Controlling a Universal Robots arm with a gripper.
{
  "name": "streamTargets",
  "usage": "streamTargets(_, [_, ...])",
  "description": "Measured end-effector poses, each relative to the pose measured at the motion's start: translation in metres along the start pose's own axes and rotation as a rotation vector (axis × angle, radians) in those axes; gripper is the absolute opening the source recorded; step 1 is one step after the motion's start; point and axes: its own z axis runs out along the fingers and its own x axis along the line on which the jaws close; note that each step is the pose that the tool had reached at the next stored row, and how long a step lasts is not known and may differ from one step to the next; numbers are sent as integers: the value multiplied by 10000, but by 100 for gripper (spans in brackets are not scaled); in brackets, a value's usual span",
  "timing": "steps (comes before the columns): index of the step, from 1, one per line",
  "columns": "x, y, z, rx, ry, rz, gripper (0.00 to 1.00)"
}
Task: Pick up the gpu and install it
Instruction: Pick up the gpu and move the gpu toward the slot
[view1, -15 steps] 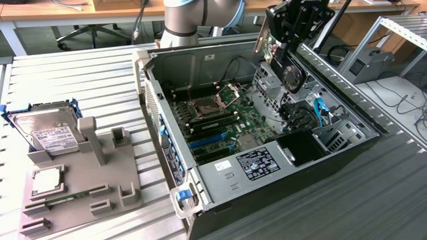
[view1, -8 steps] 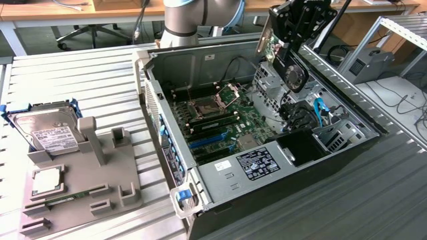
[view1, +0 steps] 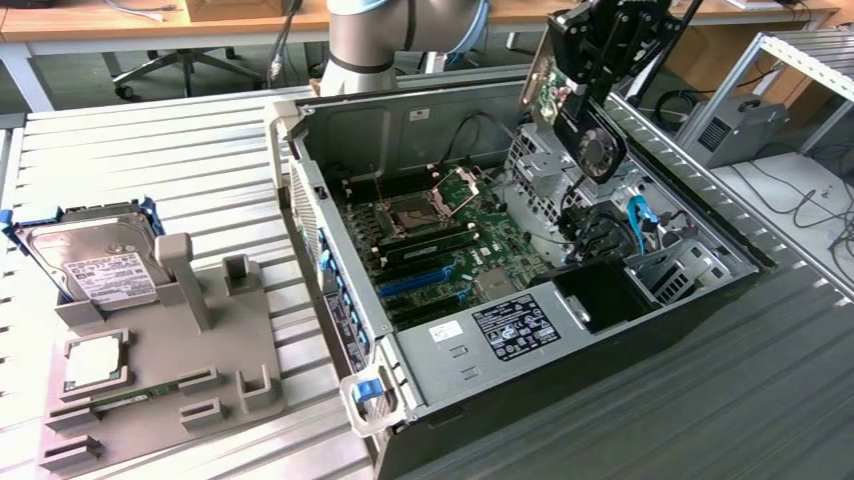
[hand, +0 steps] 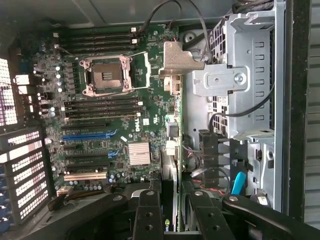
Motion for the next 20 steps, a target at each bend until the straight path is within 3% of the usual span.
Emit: streamTargets(20, [-247, 23, 4, 2, 0, -1, 26])
